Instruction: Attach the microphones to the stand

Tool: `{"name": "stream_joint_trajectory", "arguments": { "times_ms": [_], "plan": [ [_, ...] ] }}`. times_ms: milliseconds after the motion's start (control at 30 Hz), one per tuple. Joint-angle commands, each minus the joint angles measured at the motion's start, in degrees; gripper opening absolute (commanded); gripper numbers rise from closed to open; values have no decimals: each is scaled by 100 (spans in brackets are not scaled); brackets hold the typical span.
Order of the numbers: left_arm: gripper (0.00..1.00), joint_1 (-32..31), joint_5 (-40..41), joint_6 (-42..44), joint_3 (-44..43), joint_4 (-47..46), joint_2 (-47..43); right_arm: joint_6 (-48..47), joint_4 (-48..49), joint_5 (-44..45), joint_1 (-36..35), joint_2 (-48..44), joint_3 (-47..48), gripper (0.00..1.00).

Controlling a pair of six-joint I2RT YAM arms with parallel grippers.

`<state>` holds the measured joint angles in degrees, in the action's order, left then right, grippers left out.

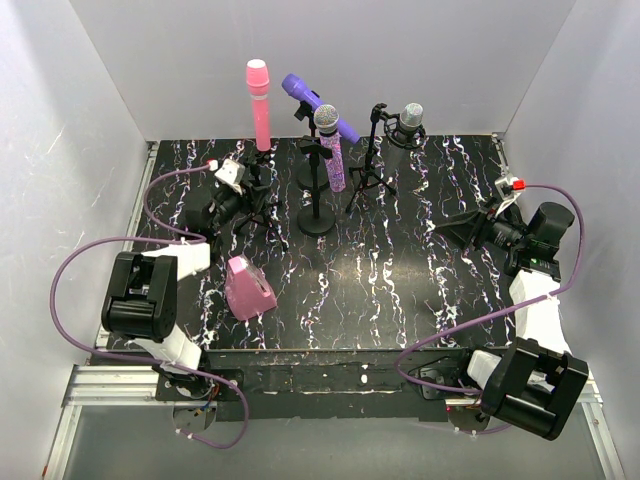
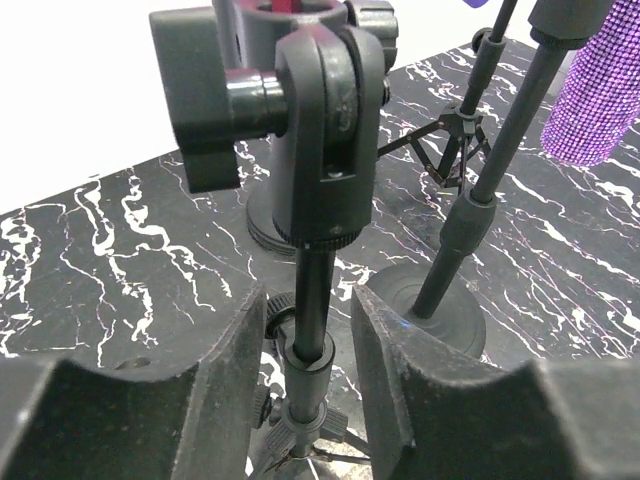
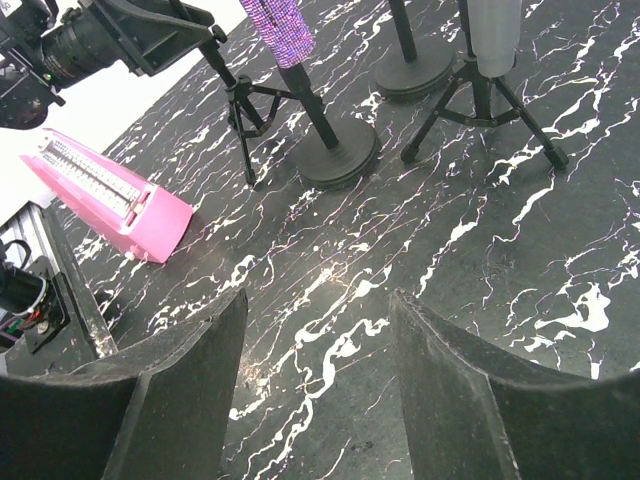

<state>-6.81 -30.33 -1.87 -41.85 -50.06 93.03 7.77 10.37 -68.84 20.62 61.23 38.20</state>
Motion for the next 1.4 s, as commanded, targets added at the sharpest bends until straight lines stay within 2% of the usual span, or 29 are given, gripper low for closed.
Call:
{"name": "stream_joint_trajectory", "arguments": {
  "times_ms": [0,67,300,433,633,700,767,833,900,1033,1067,1167,1300,1367],
  "plan": [
    [41,22,159,55,62,278,-435,-56,70,-121,47,-59,259,66],
    [47,22,167,38,71,330,-523,-65,62,-130,56,-68,276,66],
    [86,39,676,-156,159,927,-1321,-48,53,-156,144,-164,276,66],
    [98,83,1518,-357,72,2190,-2234,-47,18,-165,223,-208,294,66],
    [98,127,2074,-718,-113,4317,-3843,-91,-184,-165,460,-305,381,66],
    [98,136,2424,-919,-253,5335,-4327,-293,-508,-78,469,-392,521,66],
    [98,136,2820,-1236,-473,6555,-4714,-949,-1472,19,469,-515,793,66],
    [98,136,2857,-1237,-430,7008,-5021,-1688,-2613,282,460,-647,1179,67],
    [98,145,2874,-1228,-220,7238,-5347,-2321,-3494,816,469,-788,1514,68],
    [98,136,2954,-1141,1,7449,-5682,-2667,-4174,2230,469,-1218,1876,73],
    [98,145,2954,-1105,27,7484,-5717,-2519,-4149,2626,460,-1349,1893,78],
    [98,145,2919,-1026,54,7537,-5849,-1501,-3886,3594,460,-1815,1718,83],
    [98,136,2883,-1009,80,7476,-5937,-603,-4007,3956,469,-2246,1533,86],
    [98,145,2901,-1017,80,7459,-5972,-444,-4121,4254,469,-2405,1533,87]
  ]
}}
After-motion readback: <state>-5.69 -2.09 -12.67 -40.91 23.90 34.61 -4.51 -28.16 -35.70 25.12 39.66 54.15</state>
